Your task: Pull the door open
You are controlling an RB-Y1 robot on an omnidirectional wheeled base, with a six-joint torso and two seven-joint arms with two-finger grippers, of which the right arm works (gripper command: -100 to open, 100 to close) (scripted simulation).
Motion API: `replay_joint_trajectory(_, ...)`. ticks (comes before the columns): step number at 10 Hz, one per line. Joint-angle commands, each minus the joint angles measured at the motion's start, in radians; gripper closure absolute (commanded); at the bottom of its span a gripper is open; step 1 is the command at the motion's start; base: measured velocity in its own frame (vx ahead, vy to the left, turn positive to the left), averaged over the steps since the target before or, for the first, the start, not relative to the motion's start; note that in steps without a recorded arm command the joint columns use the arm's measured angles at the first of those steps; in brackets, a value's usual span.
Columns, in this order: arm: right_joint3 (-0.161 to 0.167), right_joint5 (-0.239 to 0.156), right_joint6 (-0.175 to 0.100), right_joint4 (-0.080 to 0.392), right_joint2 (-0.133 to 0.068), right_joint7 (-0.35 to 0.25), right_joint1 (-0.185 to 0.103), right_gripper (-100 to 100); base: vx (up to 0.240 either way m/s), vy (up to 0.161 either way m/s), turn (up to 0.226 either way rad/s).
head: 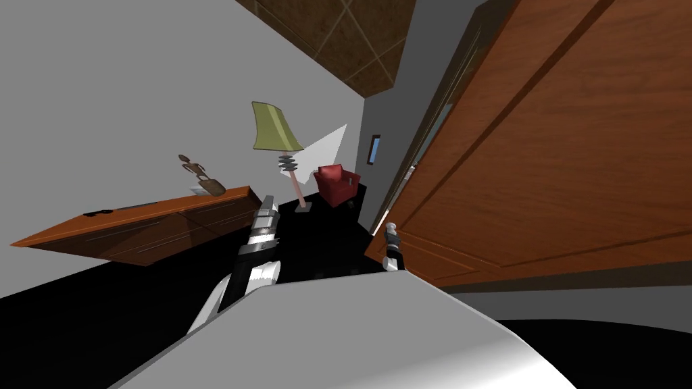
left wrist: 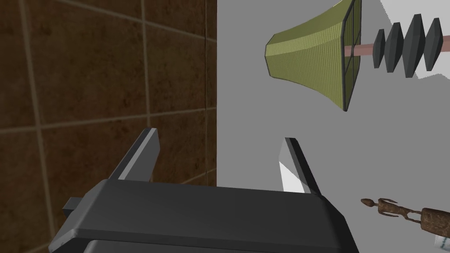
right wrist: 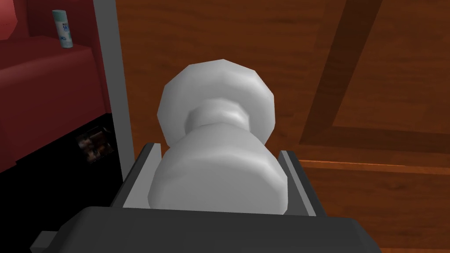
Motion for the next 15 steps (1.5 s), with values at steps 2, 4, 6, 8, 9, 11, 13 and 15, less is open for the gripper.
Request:
replay_joint_trajectory(2, 0.002, 0.001, 0.001, 0.000, 0.003, 0.000, 0.001, 100, -0.024, 0.006, 0.008)
replay_joint_trajectory(4, 0.002, 0.001, 0.001, 0.000, 0.003, 0.000, 0.001, 100, -0.004, 0.002, -0.002)
replay_joint_trajectory(6, 0.025, 0.011, 0.004, -0.006, -0.009, -0.025, 0.009, 100, -0.164, -0.019, 0.089)
replay_joint_trajectory(8, 0.049, 0.023, 0.004, -0.014, -0.022, -0.051, 0.016, 100, -0.237, 0.003, 0.101)
replay_joint_trajectory(9, 0.062, 0.029, 0.004, -0.018, -0.029, -0.065, 0.019, 100, -0.243, -0.010, 0.102)
replay_joint_trajectory(11, 0.094, 0.044, 0.005, -0.029, -0.046, -0.100, 0.028, 100, -0.225, -0.039, 0.132)
replay_joint_trajectory(13, 0.120, 0.056, 0.005, -0.038, -0.060, -0.127, 0.035, 100, -0.229, -0.006, 0.107)
replay_joint_trajectory(15, 0.121, 0.056, 0.010, -0.041, -0.058, -0.125, 0.039, 100, -0.144, -0.024, 0.047)
